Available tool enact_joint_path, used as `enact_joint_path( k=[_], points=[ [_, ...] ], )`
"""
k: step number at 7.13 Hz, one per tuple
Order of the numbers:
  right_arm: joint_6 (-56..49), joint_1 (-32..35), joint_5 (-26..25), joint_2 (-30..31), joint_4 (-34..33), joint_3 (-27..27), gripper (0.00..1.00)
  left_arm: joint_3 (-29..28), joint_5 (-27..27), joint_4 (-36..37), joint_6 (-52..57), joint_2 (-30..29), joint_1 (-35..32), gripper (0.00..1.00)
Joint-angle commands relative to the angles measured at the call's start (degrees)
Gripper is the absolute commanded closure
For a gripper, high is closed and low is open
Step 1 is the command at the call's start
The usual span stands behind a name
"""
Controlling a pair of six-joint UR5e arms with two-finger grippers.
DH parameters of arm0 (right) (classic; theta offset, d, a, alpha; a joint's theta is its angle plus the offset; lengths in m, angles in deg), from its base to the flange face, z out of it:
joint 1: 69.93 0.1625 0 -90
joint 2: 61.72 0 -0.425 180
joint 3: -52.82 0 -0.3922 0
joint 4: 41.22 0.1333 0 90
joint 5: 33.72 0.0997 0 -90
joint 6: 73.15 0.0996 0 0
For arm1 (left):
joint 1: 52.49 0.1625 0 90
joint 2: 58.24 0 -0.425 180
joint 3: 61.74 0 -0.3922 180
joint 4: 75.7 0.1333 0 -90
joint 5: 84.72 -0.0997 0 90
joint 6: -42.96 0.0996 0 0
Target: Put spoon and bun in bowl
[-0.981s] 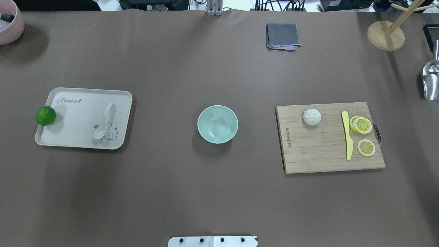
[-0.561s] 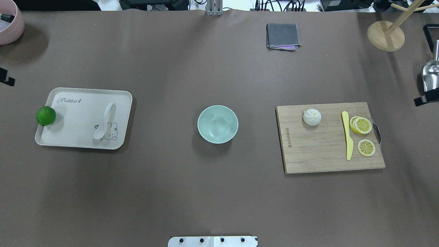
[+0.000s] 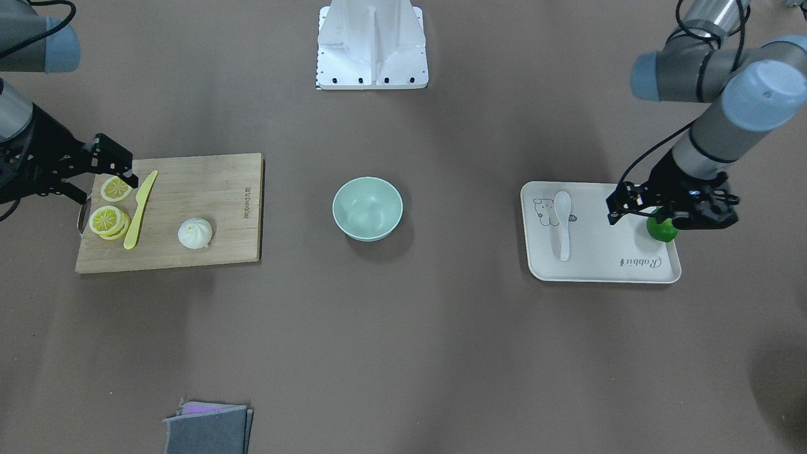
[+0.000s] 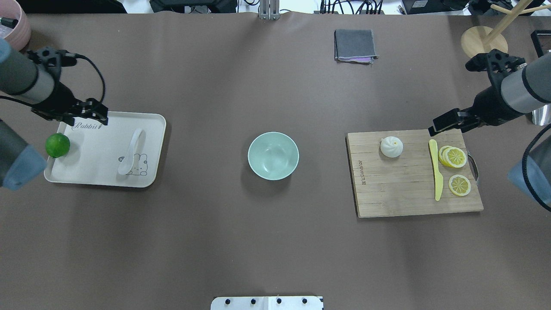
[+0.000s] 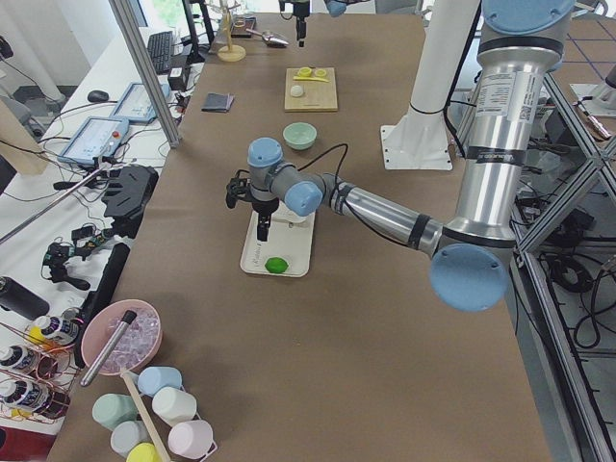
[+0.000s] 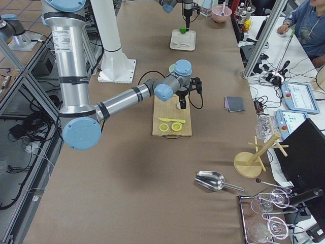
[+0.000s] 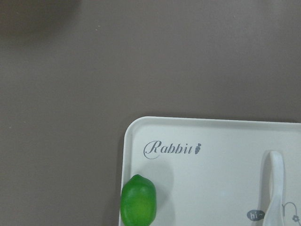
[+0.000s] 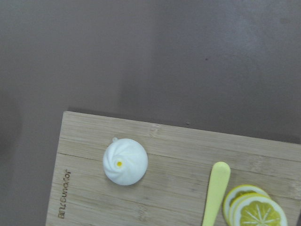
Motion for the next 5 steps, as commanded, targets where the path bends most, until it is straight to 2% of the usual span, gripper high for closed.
enact_joint_path(
  k=[1,5],
  points=[
    [1.3,-2.9,-3.3,-1.9,-0.3,-0.8,0.01,-4.7,-4.9,0.0,-2.8,-5.8,5.9,0.12],
    [1.4,-3.2,-3.4,-4.2,-0.3,-3.0,0.01,-6.2,-5.7,-0.5,-2.1,-5.5,8.8,0.34]
  ],
)
